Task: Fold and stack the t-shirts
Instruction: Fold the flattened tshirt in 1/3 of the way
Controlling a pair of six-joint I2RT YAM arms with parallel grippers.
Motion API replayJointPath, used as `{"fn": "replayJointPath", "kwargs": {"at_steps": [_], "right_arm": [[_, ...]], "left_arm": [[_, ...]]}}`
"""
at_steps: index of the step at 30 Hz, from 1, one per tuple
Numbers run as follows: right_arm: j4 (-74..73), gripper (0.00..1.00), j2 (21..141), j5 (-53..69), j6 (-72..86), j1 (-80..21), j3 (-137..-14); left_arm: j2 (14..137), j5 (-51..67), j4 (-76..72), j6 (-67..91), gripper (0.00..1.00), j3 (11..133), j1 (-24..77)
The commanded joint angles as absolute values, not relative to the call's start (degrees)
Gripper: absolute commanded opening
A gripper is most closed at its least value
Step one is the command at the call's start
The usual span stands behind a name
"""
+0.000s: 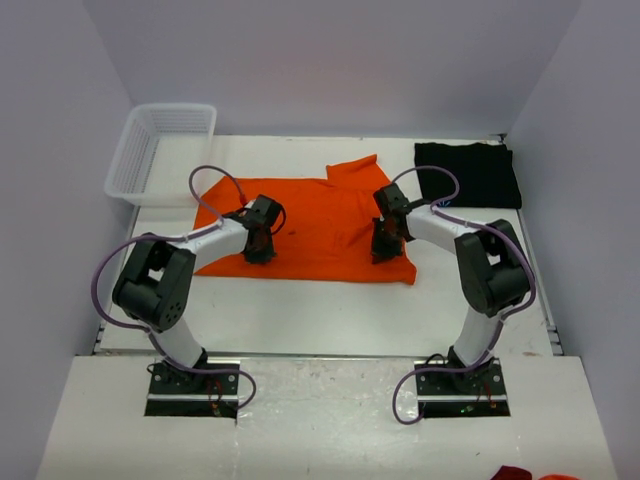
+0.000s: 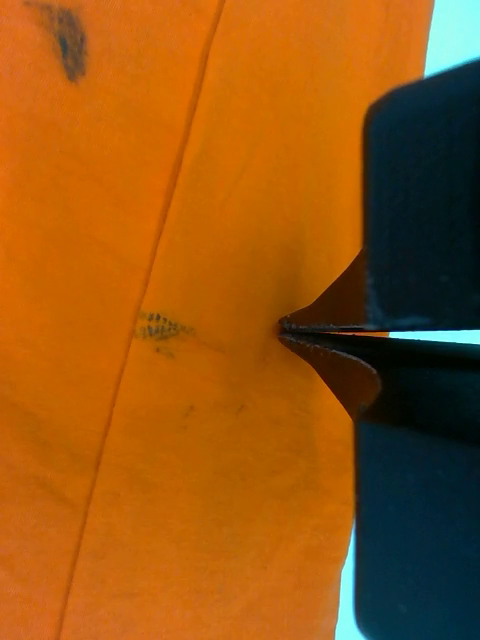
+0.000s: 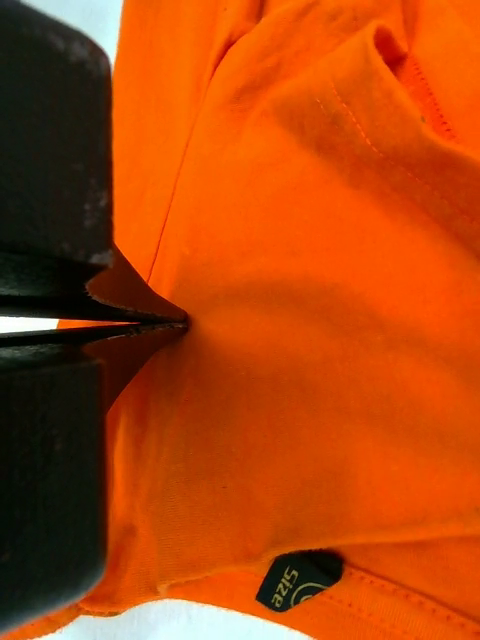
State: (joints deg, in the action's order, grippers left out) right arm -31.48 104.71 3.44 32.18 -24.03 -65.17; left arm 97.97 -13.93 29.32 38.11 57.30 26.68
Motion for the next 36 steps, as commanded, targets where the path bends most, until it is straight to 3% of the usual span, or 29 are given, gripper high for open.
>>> {"fn": "replayJointPath", "kwargs": {"at_steps": [1,22,36], "right_arm": [[-31.6,0.00,104.4,-2.6,36.6,-24.6,-62.8],[-30.0,0.00,91.3,-1.6,49.9,-25.9,-45.7],[-34.5,0.00,69.3,-3.2,48.7,-29.7,-41.9]], "left_arm": [[96.1,-14.3,27.3,37.5,0.00,54.9,26.9],[85.0,-11.1,26.7,44.6,0.00,40.5,32.2],[75.2,-14.9,32.4,49.8,0.00,40.4,38.8]]}}
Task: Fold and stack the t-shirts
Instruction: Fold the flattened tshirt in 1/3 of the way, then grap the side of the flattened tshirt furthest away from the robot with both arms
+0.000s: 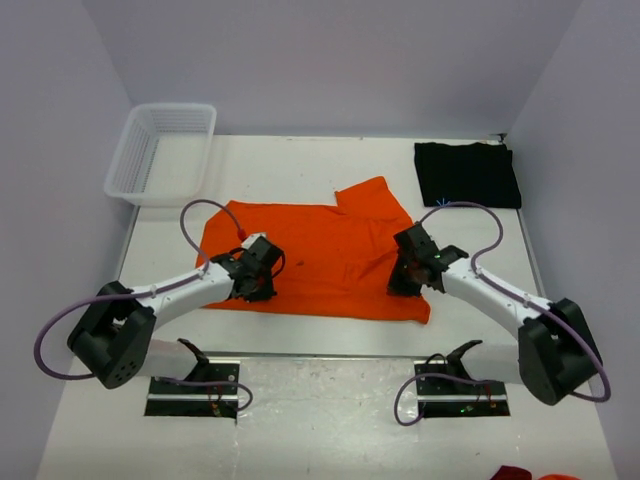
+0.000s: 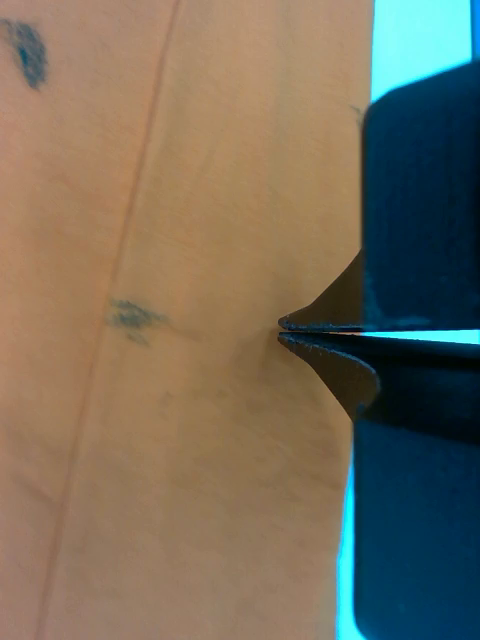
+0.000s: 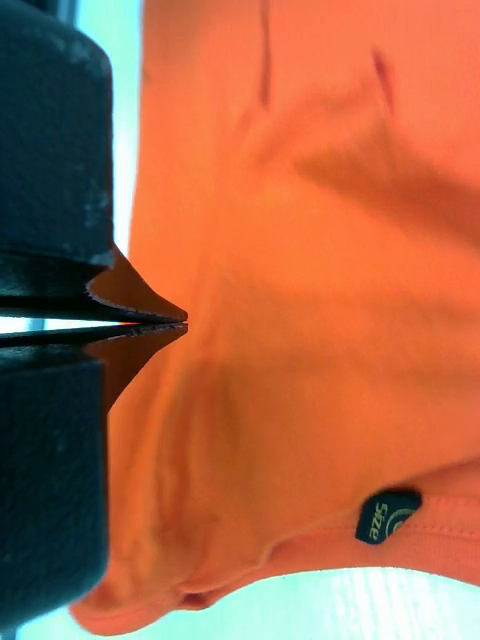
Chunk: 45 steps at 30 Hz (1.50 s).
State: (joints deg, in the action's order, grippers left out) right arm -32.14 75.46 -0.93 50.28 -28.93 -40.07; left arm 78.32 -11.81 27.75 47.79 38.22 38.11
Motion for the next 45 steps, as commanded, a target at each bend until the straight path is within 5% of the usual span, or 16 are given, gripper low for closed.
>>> {"fn": "replayJointPath", "kwargs": {"at_steps": [1,5,6,9,11,15,21,28,34,45], "right_arm": [[-35.2,0.00,68.1,-3.5,47.8,-29.6,-44.6],[-40.9,0.09,65.9,-6.1,41.9,-29.7,-54.8],[-40.8,0.19,66.3,-6.0,40.0,-29.6,-56.9],[-40.1,0.77,74.3,-8.1,31.4,-28.1,-67.8],[-43.6,0.82,86.9,-7.8,26.2,-25.3,-81.2],[-51.7,0.79,110.7,-4.2,21.5,-19.6,-113.5],[-56.7,0.68,133.6,-0.3,15.1,-13.3,-139.1],[-42.8,0.51,128.3,5.3,12.1,-10.8,-124.6],[-46.1,0.68,134.3,10.7,11.2,-10.5,-129.7],[-45.9,0.62,140.4,18.9,15.4,-8.8,-133.4]], "left_arm": [[73.8,-16.1,34.9,49.9,0.00,41.7,39.1],[71.7,-21.1,40.5,48.4,0.00,52.8,39.6],[71.7,-23.4,41.5,48.0,0.00,55.2,39.6],[73.7,-27.3,42.5,44.7,0.00,64.3,39.5],[78.7,-26.9,41.9,41.1,0.00,71.5,37.5],[91.1,-15.1,38.2,36.0,0.00,80.1,31.3],[103.4,-4.1,31.1,31.0,0.00,88.0,23.6],[105.6,10.1,13.1,26.1,0.00,82.8,24.4],[107.5,11.1,12.6,27.2,0.00,83.1,24.8],[103.0,16.6,13.8,28.8,0.00,81.7,25.7]]}}
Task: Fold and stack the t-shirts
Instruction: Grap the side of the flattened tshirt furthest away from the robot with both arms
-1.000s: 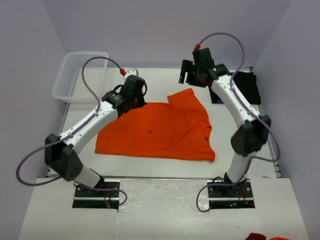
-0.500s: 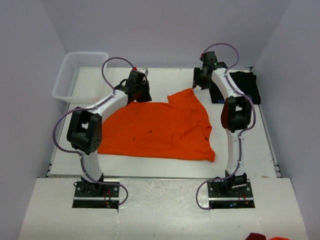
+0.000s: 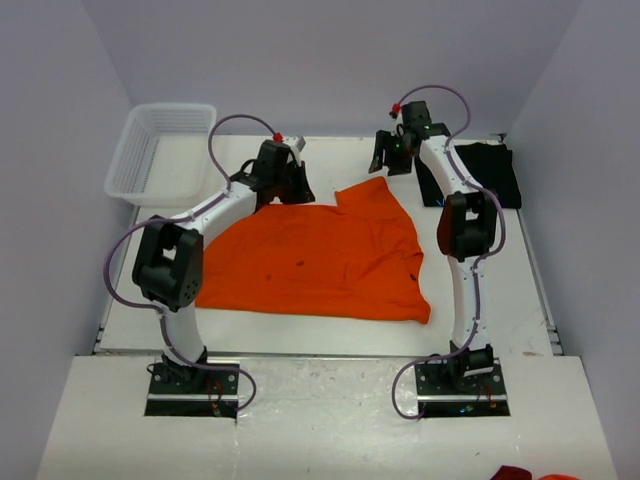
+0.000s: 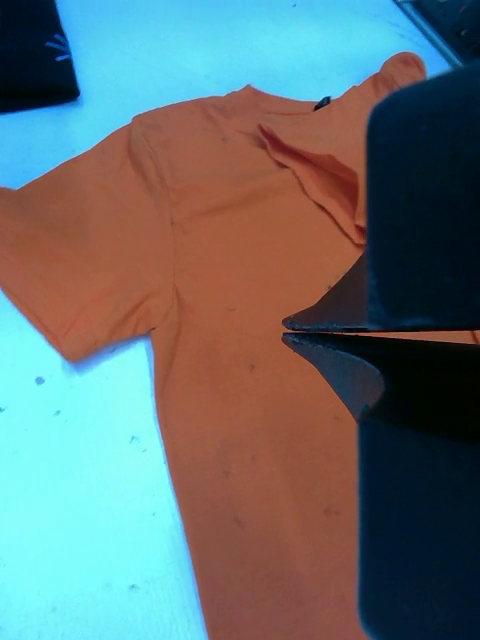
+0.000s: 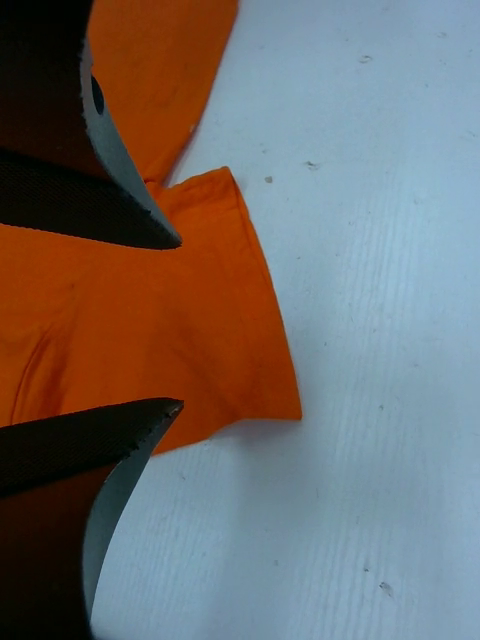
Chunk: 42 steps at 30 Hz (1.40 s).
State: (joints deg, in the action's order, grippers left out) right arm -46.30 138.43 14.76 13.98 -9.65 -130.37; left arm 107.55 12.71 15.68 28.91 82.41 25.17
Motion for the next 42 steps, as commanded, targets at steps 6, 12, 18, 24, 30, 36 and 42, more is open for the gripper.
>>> {"fn": "replayJointPath", "kwargs": {"at_steps": [6,12,18,24,30,36,42], "right_arm": [[-47.5,0.62,144.7,22.4,18.6,-6.8,-137.1],[-48.4,0.68,146.2,24.8,19.5,-5.6,-138.2],[-50.5,0.64,147.3,25.5,20.6,-5.5,-139.7],[-51.3,0.64,149.3,29.7,22.2,-5.4,-140.6],[-51.0,0.65,149.5,29.5,23.9,-4.7,-140.3],[-51.0,0.65,149.4,28.0,25.1,-4.5,-139.7],[-53.5,0.56,151.0,27.9,26.0,-4.5,-142.5]], "left_arm": [[100.3,19.0,13.7,29.1,0.00,80.2,27.9],[97.6,20.0,14.5,28.7,0.00,78.4,29.0],[95.5,21.3,14.7,29.3,0.00,77.5,29.3],[93.7,21.7,16.2,28.8,0.00,78.2,29.3],[91.1,23.0,17.9,28.3,0.00,79.4,29.3],[89.1,23.4,19.4,27.3,0.00,79.9,29.2],[87.7,24.6,19.7,26.8,0.00,78.8,29.0]]}}
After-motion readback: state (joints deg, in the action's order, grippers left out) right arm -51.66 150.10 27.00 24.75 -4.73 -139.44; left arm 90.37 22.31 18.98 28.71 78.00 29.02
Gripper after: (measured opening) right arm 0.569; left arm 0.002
